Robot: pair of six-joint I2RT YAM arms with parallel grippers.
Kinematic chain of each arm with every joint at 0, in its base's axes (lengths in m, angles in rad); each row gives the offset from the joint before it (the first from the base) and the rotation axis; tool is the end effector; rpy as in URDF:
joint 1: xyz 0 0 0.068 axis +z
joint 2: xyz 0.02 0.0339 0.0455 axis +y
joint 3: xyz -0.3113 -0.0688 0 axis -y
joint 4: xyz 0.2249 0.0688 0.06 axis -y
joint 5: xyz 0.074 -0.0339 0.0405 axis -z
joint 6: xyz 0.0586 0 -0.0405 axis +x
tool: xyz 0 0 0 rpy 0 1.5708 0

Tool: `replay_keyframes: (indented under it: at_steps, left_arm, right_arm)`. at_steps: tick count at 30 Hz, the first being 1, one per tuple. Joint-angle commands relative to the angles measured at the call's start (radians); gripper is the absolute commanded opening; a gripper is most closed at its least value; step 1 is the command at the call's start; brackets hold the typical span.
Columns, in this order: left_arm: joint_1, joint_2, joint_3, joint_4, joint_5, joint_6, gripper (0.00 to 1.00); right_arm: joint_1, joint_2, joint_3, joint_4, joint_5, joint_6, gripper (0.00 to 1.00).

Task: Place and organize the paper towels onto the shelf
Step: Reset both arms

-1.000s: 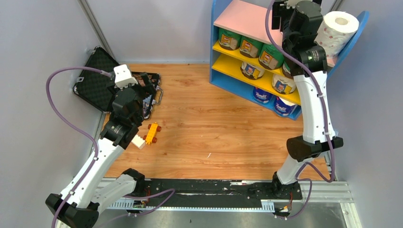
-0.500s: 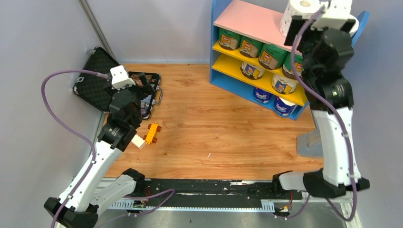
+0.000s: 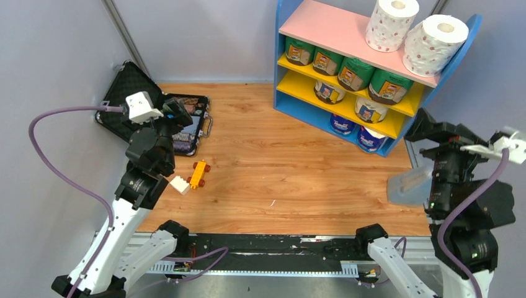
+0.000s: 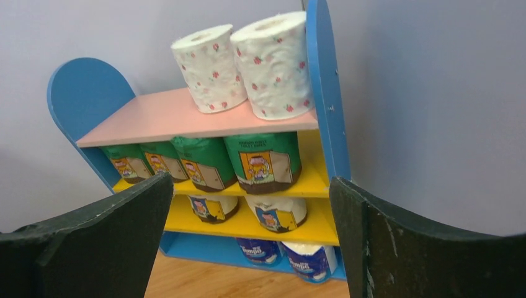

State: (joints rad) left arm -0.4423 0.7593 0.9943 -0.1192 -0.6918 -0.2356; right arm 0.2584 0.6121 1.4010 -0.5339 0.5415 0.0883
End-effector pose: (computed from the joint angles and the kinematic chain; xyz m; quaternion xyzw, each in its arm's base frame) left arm 0.1220 -0.0164 0.4523 -0.1873 0.6484 -0.0210 0.7376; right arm 0.0090 -0.0289 0.5256 0.1608 0.6050 -0.0296 0.7792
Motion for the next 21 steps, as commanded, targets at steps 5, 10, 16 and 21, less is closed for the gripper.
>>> replay_keyframes:
  at_steps: [5,10,16,21]
  left_arm:
    - [0.007,-0.123,0.066,-0.092,-0.054,-0.004,1.00]
    - [0.007,-0.242,0.002,-0.147,-0.093,0.020,1.00]
    - [0.007,-0.351,-0.105,-0.161,-0.074,0.027,1.00]
    - [0.007,-0.378,-0.159,-0.162,-0.042,-0.006,1.00]
  right_arm:
    - [0.003,-0.281,-0.267,-0.011,0.020,0.075,1.00]
    - [0.003,-0.403,-0.409,-0.012,0.046,0.092,1.00]
    - [0.004,-0.527,-0.516,0.018,0.066,0.136,0.99]
    - [0.004,-0.609,-0.563,0.031,0.105,0.142,0.99]
